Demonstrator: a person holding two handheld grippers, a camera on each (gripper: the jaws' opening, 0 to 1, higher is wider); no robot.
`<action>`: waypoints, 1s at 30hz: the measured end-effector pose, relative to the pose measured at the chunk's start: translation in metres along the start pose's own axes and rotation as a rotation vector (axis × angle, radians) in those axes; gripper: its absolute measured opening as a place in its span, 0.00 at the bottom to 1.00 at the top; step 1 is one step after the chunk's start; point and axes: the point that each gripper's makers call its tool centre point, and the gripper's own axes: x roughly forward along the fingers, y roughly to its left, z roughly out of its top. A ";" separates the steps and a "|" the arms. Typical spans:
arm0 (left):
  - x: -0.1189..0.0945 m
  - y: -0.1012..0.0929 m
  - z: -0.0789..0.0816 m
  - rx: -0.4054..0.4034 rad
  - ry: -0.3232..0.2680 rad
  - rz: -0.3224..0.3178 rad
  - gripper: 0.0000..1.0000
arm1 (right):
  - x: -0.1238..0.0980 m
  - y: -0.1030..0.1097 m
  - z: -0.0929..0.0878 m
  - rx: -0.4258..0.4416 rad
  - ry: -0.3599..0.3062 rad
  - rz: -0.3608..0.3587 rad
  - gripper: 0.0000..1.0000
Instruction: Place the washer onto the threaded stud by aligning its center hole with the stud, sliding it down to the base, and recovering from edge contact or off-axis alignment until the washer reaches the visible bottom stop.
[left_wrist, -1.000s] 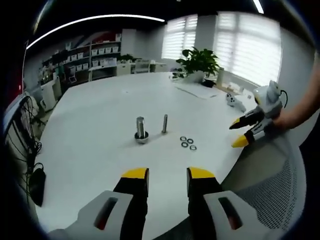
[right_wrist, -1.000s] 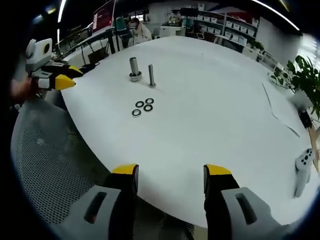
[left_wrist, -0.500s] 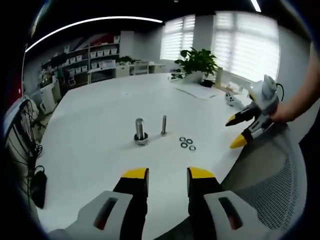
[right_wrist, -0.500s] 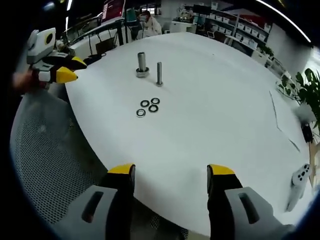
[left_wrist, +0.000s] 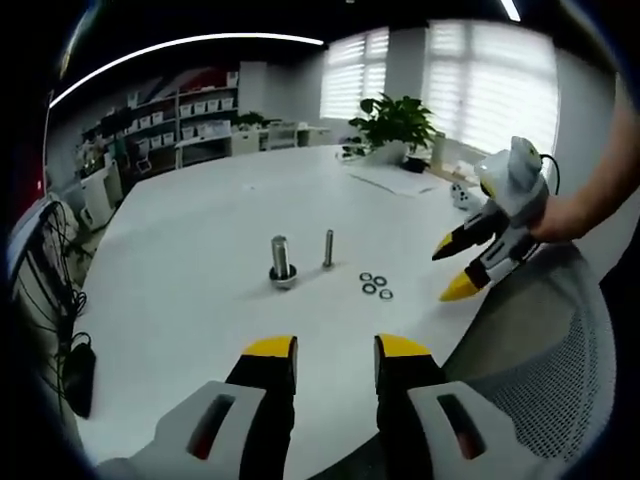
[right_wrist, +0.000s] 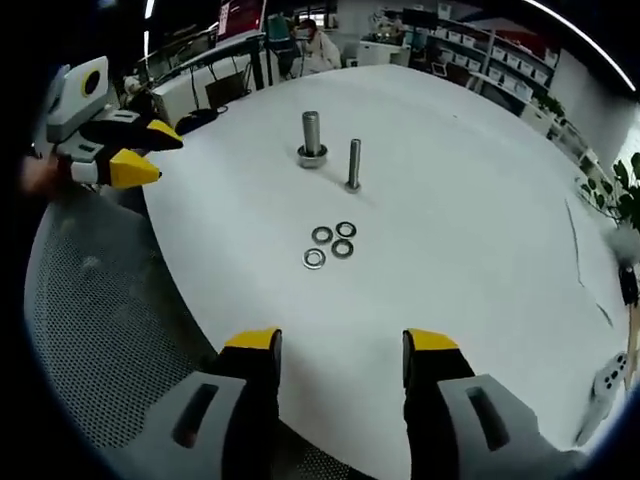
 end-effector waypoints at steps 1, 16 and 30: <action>0.000 0.000 0.001 0.000 -0.005 -0.001 0.29 | 0.001 0.000 0.002 0.000 -0.001 0.002 0.43; 0.001 0.000 -0.002 0.002 0.011 -0.004 0.29 | 0.013 0.003 0.024 0.024 0.029 0.044 0.28; 0.002 -0.003 -0.004 0.009 0.024 -0.014 0.29 | 0.040 0.026 0.032 -0.089 0.121 0.107 0.25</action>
